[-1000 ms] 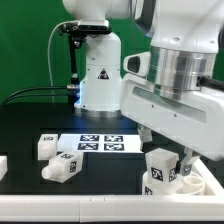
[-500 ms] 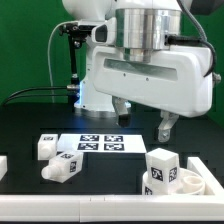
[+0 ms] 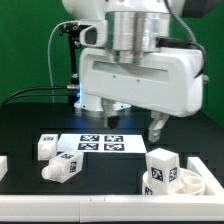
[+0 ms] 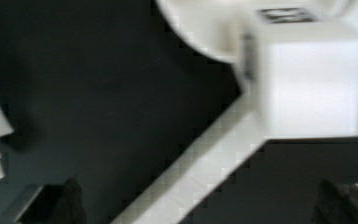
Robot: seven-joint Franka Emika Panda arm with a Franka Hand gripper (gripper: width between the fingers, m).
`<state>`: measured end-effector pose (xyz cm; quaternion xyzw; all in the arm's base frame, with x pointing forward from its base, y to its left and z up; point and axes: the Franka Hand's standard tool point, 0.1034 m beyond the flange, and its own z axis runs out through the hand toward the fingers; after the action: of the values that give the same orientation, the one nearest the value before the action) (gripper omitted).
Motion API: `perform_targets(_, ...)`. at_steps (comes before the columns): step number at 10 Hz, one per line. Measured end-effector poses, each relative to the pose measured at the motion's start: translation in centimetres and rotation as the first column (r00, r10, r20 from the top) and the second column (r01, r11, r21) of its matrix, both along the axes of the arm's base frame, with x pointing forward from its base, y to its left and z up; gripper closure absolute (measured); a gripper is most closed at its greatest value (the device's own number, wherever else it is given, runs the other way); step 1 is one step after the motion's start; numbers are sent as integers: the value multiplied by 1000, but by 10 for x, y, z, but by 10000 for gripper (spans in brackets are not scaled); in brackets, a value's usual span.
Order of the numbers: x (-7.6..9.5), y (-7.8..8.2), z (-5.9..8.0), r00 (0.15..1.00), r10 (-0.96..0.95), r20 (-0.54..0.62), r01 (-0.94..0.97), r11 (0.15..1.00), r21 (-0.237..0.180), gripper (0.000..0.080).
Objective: Assemble stool
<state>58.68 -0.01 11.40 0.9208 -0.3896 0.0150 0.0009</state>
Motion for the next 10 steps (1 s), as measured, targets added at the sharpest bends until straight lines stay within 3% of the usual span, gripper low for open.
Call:
perform_targets(2, -17, -12, -4, 994, 107, -7, -107, 994, 4, 151)
perform_targets(6, -13, -13, -1, 975, 223, 8, -223, 975, -3, 151)
perform_targets(7, -16, -21, -7, 971, 236, 41, -236, 972, -17, 151)
perform_targets(10, -54, -60, -33, 944, 326, 49, -326, 945, -14, 151)
